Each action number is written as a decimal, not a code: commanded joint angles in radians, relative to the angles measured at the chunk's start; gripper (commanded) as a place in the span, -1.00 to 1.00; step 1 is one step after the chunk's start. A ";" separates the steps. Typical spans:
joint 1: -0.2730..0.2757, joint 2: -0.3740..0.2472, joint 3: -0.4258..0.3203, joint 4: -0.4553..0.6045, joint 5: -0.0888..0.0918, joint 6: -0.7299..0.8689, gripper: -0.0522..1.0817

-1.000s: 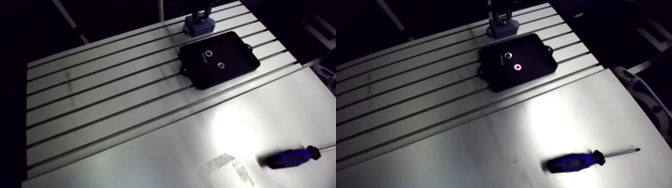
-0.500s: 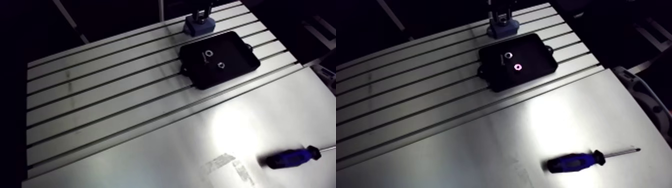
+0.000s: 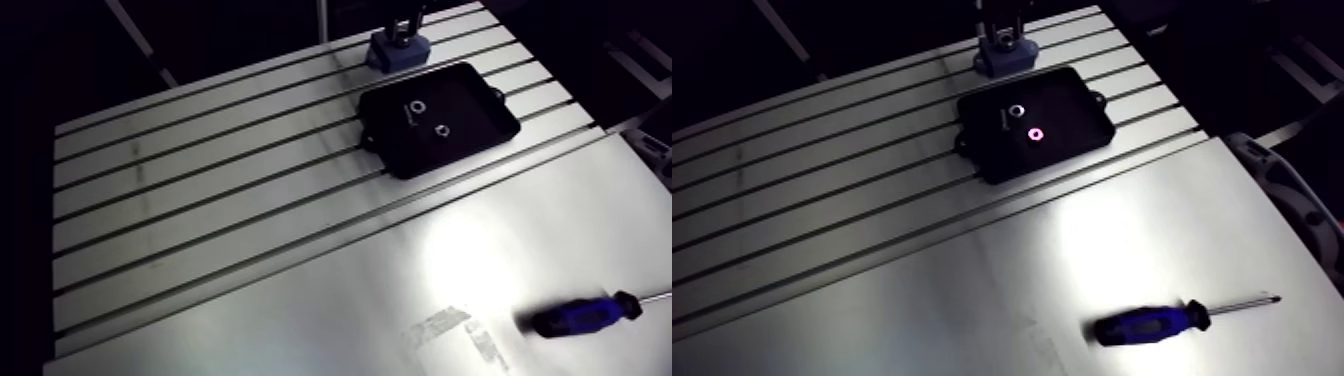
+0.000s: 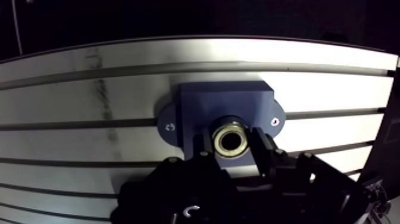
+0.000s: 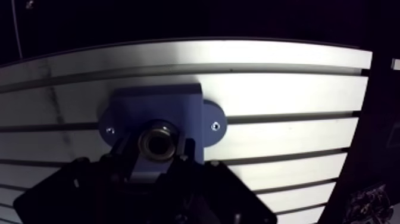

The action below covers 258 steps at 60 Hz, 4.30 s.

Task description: Pick up the bearing and press it into the housing until flush.

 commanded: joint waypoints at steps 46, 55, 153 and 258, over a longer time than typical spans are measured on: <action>0.000 0.011 0.001 -0.002 0.000 0.001 0.14; 0.000 0.010 -0.002 -0.003 0.000 0.001 0.12; -0.017 -0.057 -0.030 0.129 0.026 -0.008 0.99; -0.006 0.012 -0.036 0.066 0.018 -0.007 0.99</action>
